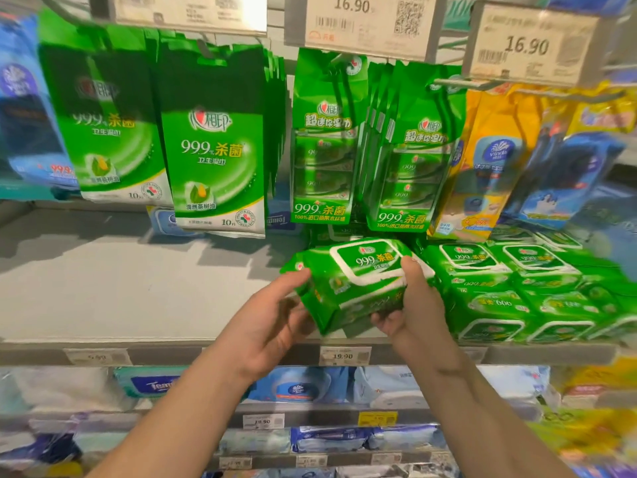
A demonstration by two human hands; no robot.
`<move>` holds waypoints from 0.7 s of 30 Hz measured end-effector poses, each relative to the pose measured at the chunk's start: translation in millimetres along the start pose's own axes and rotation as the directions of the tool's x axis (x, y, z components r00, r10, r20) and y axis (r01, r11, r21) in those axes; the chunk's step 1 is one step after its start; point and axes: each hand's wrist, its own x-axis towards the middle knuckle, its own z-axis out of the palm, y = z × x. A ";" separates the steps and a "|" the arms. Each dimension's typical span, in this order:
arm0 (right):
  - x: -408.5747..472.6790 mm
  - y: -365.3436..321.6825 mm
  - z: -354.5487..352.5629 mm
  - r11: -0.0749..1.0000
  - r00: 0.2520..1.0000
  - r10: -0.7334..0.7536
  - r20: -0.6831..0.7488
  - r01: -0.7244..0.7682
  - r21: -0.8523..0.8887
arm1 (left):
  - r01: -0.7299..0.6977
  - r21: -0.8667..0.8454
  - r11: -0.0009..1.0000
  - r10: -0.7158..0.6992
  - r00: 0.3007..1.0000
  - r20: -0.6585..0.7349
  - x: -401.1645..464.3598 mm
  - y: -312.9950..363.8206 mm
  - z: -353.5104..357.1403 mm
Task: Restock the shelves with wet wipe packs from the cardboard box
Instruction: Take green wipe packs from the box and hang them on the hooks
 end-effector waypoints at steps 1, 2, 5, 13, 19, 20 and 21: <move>2.4 -0.7 3.7 1.000 0.999 -0.008 -0.033 0.009 0.029 | -0.029 0.074 0.997 0.030 0.999 -0.018 5.2 -0.6 4.7; 4.5 -1.3 6.6 0.998 0.998 -0.024 -0.053 0.026 0.050 | -0.046 0.148 0.988 0.051 0.998 -0.029 9.3 -1.0 8.6; 7.3 -2.7 19.0 0.994 0.993 -0.057 -0.101 0.065 0.083 | -0.082 0.277 0.957 0.090 0.996 -0.018 26.4 -0.6 11.2; 28.0 -9.9 40.8 0.993 0.990 -0.029 -0.141 0.045 0.111 | -0.197 0.449 0.872 0.242 0.969 -0.045 75.0 4.7 4.7; 51.9 -7.3 40.8 0.986 0.995 -0.090 0.051 0.082 0.144 | -0.126 0.505 0.854 0.248 0.952 -0.181 114.4 4.4 0.0; 56.5 -5.4 40.3 0.982 0.993 -0.102 0.062 0.091 0.165 | -0.129 0.478 0.869 0.232 0.959 -0.164 121.4 7.0 0.2; 63.0 -2.7 40.3 0.980 0.991 -0.113 0.065 0.101 0.169 | -0.125 0.470 0.874 0.228 0.959 -0.170 129.6 8.1 -0.7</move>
